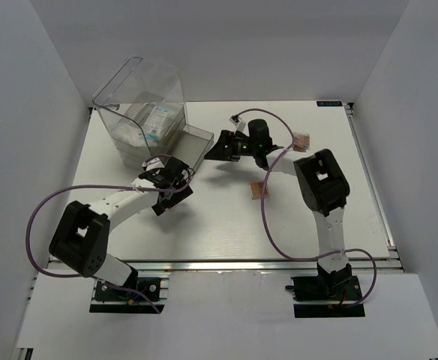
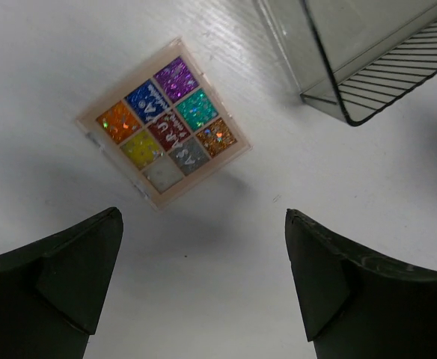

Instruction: Organize the makeup

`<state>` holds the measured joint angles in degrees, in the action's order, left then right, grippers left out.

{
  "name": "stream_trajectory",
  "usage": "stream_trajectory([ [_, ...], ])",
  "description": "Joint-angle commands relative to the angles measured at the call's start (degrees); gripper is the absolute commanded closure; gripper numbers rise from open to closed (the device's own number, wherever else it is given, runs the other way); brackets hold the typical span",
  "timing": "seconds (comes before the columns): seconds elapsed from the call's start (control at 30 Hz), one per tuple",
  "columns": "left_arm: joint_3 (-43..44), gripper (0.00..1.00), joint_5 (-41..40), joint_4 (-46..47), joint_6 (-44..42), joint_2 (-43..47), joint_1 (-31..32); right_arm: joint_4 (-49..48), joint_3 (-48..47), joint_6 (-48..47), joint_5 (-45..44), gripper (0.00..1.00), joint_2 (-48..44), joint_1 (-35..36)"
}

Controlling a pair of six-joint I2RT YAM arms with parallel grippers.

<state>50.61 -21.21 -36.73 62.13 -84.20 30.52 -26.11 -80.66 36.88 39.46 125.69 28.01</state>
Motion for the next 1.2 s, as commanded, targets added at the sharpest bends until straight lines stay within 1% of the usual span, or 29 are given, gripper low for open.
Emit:
stream_trajectory([
  [0.0, 5.0, 0.02, -1.5, -3.2, -11.8, -1.5, -0.5, 4.4, 3.1, -10.7, 2.1, 0.11, -9.5, -2.0],
  [0.07, 5.6, 0.02, -1.2, -4.5, -15.9, -2.6, -0.8, 7.6, 5.4, -13.9, 2.5, 0.11, -14.3, -3.3],
  [0.1, 5.6, 0.02, -1.5, -5.2, -20.2, -2.8, -0.7, 8.4, 8.0, -16.3, 2.9, 0.11, -16.1, -3.8],
  [0.17, 5.4, 0.02, -2.3, -5.7, -24.7, -3.2, -1.0, 10.8, 10.4, -18.9, 3.2, 0.11, -21.0, -5.6],
  [0.2, 5.2, 0.02, -2.4, -5.3, -30.3, -3.2, -0.9, 11.5, 11.7, -20.1, 3.2, 0.11, -22.7, -6.1],
  [0.27, 4.9, 0.02, -0.8, -4.1, -36.4, -3.1, -1.0, 13.4, 15.0, -23.2, 3.3, 0.11, -27.0, -7.9],
  [0.3, 5.0, 0.02, -0.6, -3.7, -42.0, -3.5, -1.0, 14.0, 16.0, -24.0, 2.9, 0.11, -28.6, -8.4],
  [0.37, 5.6, 0.02, -0.8, -3.7, -47.1, -4.1, -1.0, 15.2, 18.3, -25.3, 2.6, 0.11, -32.1, -9.8],
  [0.4, 5.3, 0.02, -0.3, -2.3, -52.5, -4.3, -1.0, 15.4, 19.0, -25.5, 2.5, 0.11, -33.2, -10.3],
  [0.47, 4.3, 0.02, -0.5, -0.7, -56.3, -4.6, -1.1, 15.9, 20.7, -25.9, 2.3, 0.11, -35.8, -11.3],
  [0.5, 4.0, 0.02, 0.1, 1.5, -60.0, -4.8, -1.2, 16.5, 21.2, -26.1, 1.7, 0.11, -36.6, -11.6],
  [0.57, 2.9, 0.02, 0.5, 4.9, -64.5, -5.1, -1.3, 16.7, 22.5, -26.3, 1.6, 0.11, -38.5, -12.3],
  [0.7, 1.7, 0.02, 3.5, 9.3, -67.9, -6.2, -2.8, 18.5, 23.3, -27.0, 1.1, 0.11, -40.5, -12.7],
  [0.87, -0.5, 0.02, 8.2, 12.5, -70.8, -7.4, -5.4, 19.3, 23.0, -27.0, 0.7, 0.11, -41.8, -13.1],
  [0.97, -2.4, 0.03, 11.1, 13.7, -72.5, -7.5, -7.2, 19.9, 22.7, -26.9, 0.7, 0.11, -42.2, -13.2],
  [1.03, -3.1, 0.04, 14.6, 14.0, -73.0, -7.5, -8.2, 20.0, 22.8, -26.9, 0.6, 0.11, -42.5, -13.2],
  [1.17, -4.2, 0.07, 19.9, 14.0, -73.3, -7.6, -8.4, 20.4, 22.7, -26.8, 0.2, 0.11, -42.7, -13.2],
])
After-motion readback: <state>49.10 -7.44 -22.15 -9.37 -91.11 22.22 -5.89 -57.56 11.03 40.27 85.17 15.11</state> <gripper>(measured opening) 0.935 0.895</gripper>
